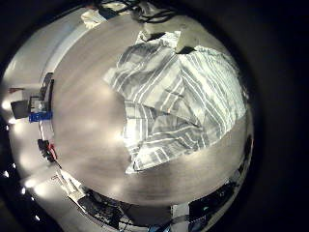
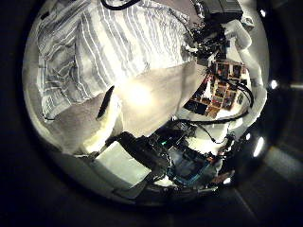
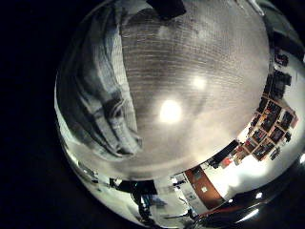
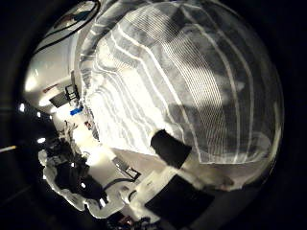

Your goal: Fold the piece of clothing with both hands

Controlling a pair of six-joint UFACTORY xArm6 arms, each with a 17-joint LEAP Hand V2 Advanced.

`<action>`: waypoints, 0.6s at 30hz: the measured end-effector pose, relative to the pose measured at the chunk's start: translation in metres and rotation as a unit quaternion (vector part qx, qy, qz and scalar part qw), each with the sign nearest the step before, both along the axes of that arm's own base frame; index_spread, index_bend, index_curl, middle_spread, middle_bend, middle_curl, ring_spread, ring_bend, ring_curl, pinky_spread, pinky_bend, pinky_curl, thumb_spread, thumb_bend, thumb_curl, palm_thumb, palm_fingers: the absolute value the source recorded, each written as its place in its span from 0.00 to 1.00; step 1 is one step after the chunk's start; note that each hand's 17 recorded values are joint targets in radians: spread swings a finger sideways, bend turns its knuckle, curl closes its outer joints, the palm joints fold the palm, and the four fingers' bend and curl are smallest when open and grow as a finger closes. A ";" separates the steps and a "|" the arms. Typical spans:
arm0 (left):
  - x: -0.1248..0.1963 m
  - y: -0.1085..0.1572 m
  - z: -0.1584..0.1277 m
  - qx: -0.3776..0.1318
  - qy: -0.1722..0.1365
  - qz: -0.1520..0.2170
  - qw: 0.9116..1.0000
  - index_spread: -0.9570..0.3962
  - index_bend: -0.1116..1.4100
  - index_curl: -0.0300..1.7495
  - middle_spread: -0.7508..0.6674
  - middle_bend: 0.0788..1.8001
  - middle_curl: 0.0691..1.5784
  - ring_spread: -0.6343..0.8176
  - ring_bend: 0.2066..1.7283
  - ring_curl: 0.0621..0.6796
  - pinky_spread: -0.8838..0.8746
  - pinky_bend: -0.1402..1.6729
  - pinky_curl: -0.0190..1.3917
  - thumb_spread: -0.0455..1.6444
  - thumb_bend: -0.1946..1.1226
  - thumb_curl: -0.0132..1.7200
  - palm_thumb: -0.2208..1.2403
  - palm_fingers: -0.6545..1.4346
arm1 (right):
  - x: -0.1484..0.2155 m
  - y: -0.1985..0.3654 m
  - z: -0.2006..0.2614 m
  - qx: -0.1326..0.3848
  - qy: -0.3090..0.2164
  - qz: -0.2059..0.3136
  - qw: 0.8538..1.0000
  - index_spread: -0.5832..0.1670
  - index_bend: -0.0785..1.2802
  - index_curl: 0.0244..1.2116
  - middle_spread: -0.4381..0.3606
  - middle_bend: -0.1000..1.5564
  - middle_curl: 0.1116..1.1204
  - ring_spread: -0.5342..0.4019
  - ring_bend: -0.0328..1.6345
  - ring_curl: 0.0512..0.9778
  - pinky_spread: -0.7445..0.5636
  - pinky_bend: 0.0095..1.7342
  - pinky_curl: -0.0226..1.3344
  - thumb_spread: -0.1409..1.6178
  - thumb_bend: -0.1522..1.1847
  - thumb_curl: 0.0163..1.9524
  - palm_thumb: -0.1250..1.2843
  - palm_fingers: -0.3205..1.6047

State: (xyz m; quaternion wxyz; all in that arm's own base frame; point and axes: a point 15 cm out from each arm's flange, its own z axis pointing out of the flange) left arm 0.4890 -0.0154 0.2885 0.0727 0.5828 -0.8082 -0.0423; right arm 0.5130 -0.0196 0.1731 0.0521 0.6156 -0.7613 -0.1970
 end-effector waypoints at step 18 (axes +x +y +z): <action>-0.002 0.010 0.003 0.000 0.000 0.008 1.000 0.75 0.19 0.21 0.73 0.06 0.17 0.76 0.24 0.25 0.80 0.24 0.25 0.70 0.13 0.22 0.55 0.36 | -0.010 0.019 0.001 0.028 0.027 0.010 0.999 0.25 0.50 0.36 0.24 0.64 0.48 0.28 0.74 0.42 0.20 0.63 0.27 0.65 0.11 0.23 0.67 0.90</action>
